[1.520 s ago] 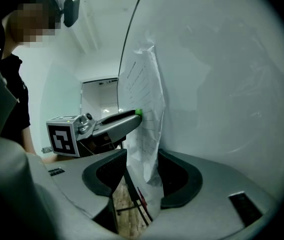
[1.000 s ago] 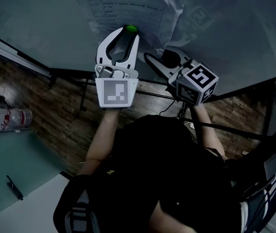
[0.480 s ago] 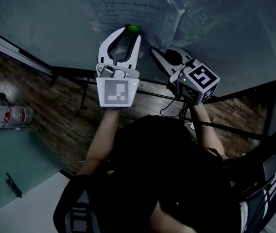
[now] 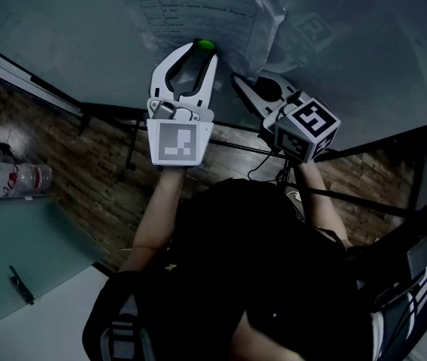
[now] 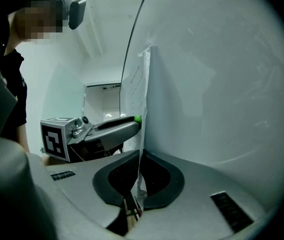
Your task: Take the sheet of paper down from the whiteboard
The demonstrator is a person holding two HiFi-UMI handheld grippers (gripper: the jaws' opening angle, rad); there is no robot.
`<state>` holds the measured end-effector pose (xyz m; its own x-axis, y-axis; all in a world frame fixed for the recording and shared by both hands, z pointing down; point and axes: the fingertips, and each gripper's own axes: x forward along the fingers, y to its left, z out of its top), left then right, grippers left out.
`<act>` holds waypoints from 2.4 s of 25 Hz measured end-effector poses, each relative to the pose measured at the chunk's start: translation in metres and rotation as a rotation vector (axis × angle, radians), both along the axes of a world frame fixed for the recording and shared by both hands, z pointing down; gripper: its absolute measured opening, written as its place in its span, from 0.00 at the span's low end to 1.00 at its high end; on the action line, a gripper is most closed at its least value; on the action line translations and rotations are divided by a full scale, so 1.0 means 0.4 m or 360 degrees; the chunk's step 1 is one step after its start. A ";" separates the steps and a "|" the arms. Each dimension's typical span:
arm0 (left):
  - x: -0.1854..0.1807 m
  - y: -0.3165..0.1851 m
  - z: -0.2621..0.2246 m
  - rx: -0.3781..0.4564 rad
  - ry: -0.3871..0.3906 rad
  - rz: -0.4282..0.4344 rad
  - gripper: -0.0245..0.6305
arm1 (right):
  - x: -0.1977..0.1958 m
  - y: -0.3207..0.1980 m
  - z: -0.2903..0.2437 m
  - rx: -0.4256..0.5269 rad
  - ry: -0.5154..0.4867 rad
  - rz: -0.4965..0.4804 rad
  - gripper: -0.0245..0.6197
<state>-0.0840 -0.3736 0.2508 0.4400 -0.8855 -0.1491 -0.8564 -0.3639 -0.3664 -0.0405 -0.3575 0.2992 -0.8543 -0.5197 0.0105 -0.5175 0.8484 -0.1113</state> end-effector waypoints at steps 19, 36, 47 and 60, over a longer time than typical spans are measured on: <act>-0.043 0.045 0.035 -0.0116 0.0051 0.0024 0.25 | 0.014 -0.011 0.000 -0.0053 -0.0030 0.0009 0.03; -0.056 0.156 0.084 -0.0133 0.0084 0.0077 0.25 | 0.017 0.086 0.041 -0.0068 -0.0050 -0.0005 0.03; -0.043 0.168 0.074 -0.0155 0.0117 0.0137 0.25 | 0.018 0.116 0.034 -0.0075 -0.0020 0.0016 0.03; -0.031 0.185 0.049 -0.0202 0.0125 0.0224 0.25 | 0.018 0.154 0.017 -0.0113 0.0015 0.0078 0.03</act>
